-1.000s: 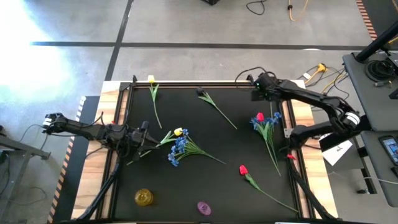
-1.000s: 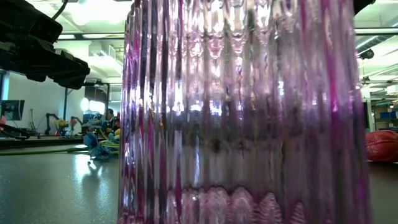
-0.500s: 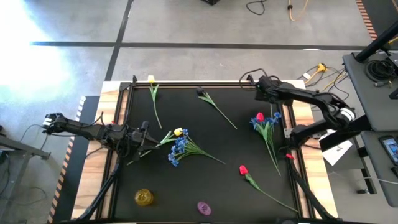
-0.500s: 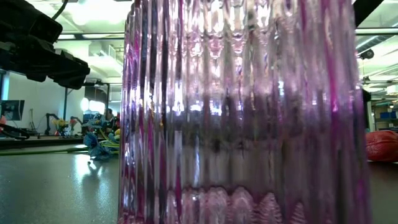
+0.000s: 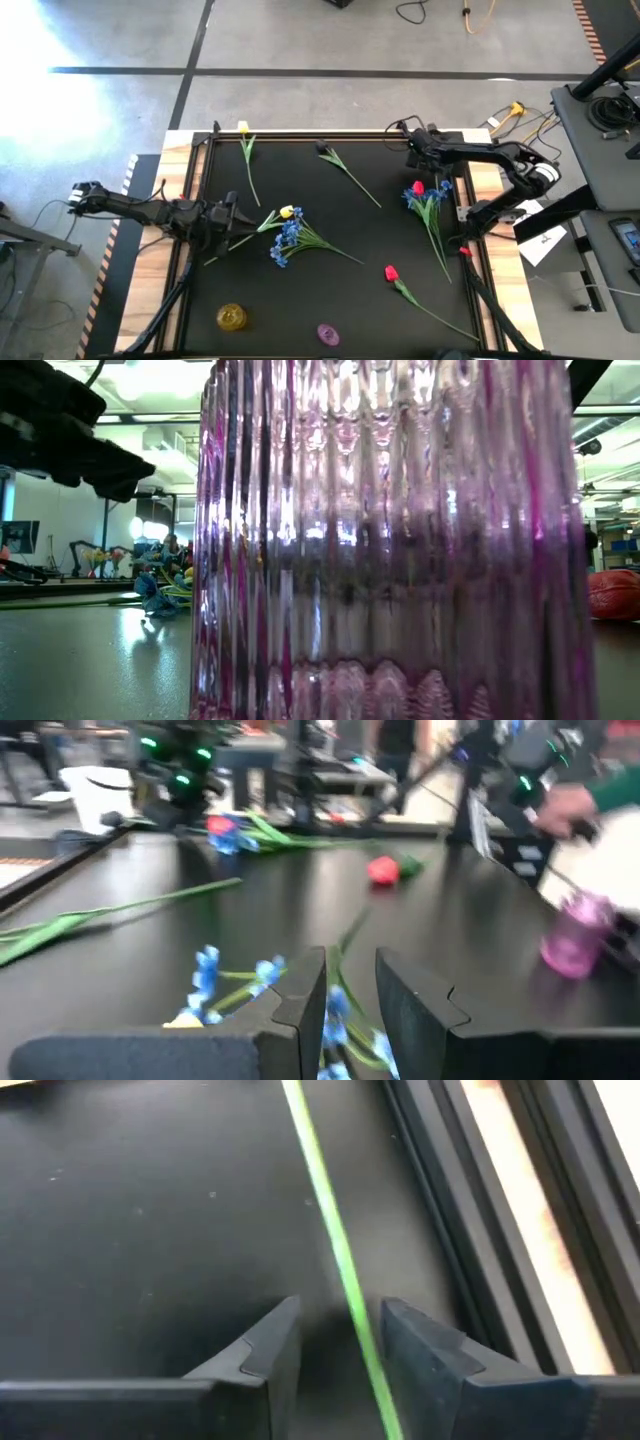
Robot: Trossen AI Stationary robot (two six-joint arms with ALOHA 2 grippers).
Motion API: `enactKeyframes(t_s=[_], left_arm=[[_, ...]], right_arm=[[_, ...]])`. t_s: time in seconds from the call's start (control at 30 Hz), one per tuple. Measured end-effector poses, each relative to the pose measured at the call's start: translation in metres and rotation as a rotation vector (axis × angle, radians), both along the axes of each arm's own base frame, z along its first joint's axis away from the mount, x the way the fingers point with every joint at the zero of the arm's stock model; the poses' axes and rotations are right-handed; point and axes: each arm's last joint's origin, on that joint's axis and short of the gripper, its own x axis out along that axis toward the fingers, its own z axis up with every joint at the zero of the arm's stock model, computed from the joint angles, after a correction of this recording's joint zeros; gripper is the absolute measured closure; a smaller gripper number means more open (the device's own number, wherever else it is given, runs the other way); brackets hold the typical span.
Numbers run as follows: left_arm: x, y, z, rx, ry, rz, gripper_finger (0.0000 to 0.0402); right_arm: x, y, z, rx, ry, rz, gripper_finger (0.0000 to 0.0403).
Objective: Sort flowers into vase by color
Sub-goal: Put the right black tulip into the violet vase
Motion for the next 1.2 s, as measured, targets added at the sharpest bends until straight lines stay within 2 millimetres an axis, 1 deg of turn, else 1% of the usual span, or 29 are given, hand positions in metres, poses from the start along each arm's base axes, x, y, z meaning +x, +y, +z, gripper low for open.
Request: enactKeyframes(t_s=[0.13, 0.27, 0.37, 0.47, 0.53, 0.63, 0.73, 0.87, 1.0, 1.1, 1.2], left_arm=[[0.001, 0.001, 0.010, -0.060, -0.104, 0.033, 0.0325], [0.000, 0.001, 0.027, -0.228, -0.266, 0.030, 0.0325], [-0.003, 0.001, 0.039, -0.334, -0.394, 0.013, 0.0325], [-0.008, 0.003, 0.054, -0.534, -0.539, -0.027, 0.0325], [-0.012, 0.004, 0.062, -0.600, -0.633, -0.047, 0.0325], [-0.018, 0.005, 0.071, -0.617, -0.732, -0.082, 0.0325], [-0.019, 0.005, 0.073, -0.621, -0.756, -0.091, 0.0325], [-0.017, 0.005, 0.070, -0.616, -0.725, -0.077, 0.0325], [-0.013, 0.005, 0.068, -0.573, -0.707, -0.011, 0.0325], [-0.009, 0.006, 0.066, -0.533, -0.679, 0.065, 0.0325], [-0.003, 0.006, 0.070, -0.491, -0.624, 0.121, 0.0325]], right_arm=[[0.002, 0.000, -0.004, 0.001, -0.014, -0.010, 0.0309], [0.003, -0.001, -0.004, -0.007, -0.021, 0.007, 0.0352], [0.005, -0.002, 0.002, -0.039, -0.046, 0.020, 0.0386], [0.005, -0.002, 0.011, -0.085, -0.084, 0.017, 0.0391], [0.006, -0.002, 0.022, -0.130, -0.121, 0.013, 0.0392], [0.009, 0.002, 0.041, -0.221, -0.194, 0.027, 0.0393], [0.013, 0.008, 0.062, -0.323, -0.263, 0.094, 0.0393], [0.023, 0.021, 0.097, -0.512, -0.384, 0.237, 0.0393], [0.037, 0.044, 0.129, -0.692, -0.513, 0.413, 0.0393], [0.053, 0.070, 0.151, -0.811, -0.622, 0.585, 0.0393], [0.069, 0.100, 0.168, -0.913, -0.770, 0.715, 0.0393]])
